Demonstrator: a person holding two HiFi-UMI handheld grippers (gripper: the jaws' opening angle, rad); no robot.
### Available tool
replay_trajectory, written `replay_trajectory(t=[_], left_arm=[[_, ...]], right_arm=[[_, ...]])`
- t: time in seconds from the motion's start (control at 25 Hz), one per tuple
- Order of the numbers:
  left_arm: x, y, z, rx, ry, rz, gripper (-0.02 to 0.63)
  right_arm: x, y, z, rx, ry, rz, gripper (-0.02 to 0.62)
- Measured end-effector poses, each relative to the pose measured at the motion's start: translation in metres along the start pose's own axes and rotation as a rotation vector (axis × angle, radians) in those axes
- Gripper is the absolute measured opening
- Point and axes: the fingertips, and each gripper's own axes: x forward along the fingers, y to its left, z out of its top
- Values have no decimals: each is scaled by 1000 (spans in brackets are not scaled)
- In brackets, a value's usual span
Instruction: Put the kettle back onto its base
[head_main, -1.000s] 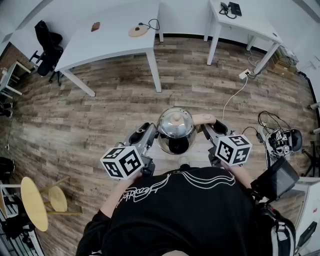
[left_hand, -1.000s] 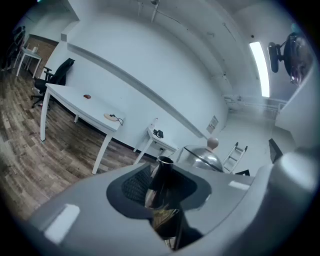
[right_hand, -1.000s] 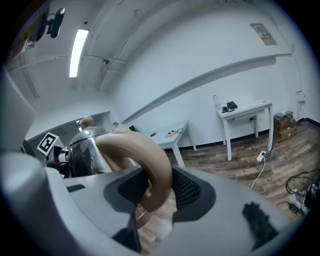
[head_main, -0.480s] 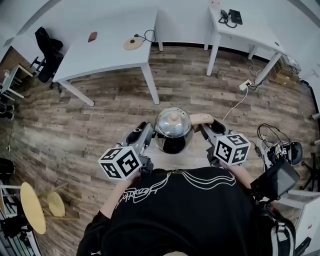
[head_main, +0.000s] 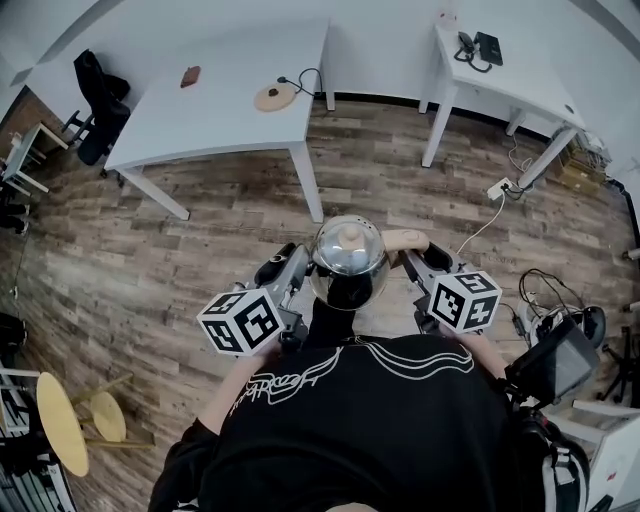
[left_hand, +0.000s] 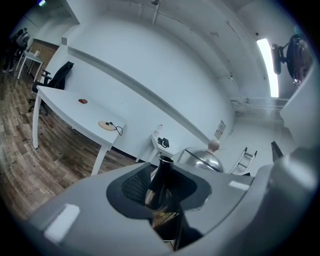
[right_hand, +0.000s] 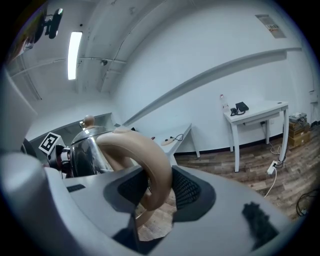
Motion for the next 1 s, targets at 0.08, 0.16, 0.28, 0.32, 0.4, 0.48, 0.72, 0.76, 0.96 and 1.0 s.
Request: replay_trajectory(t=[0.08, 0.16, 0.28, 0.32, 0.4, 0.48, 0.72, 0.76, 0.96, 1.0], left_arm=[[20, 13, 12, -5, 8, -14, 94], [44, 28, 26, -11, 20, -26, 94], [83, 54, 51, -20, 40, -37, 94], [96, 64, 61, -22, 46, -38, 94], [122, 85, 82, -24, 52, -39, 94], [144, 108, 106, -25, 53, -38, 94], [190, 179, 175, -23, 20, -34, 94], [197, 188, 184, -22, 15, -33, 94], [218, 221, 215, -33, -4, -29, 94], [219, 224, 218, -34, -7, -27, 94]], right_arm=[[20, -9, 9, 1, 0, -15, 147], [43, -20, 18, 7, 7, -31, 147], [85, -36, 36, 21, 20, -53, 147], [101, -41, 43, 25, 25, -57, 147], [134, -50, 58, 31, 35, -63, 147], [172, -56, 75, 32, 37, -64, 147], [275, -55, 121, -8, 48, -41, 148], [288, -55, 128, -14, 51, -39, 148], [334, -53, 149, -38, 57, -27, 148], [338, -52, 150, -40, 58, -21, 147]])
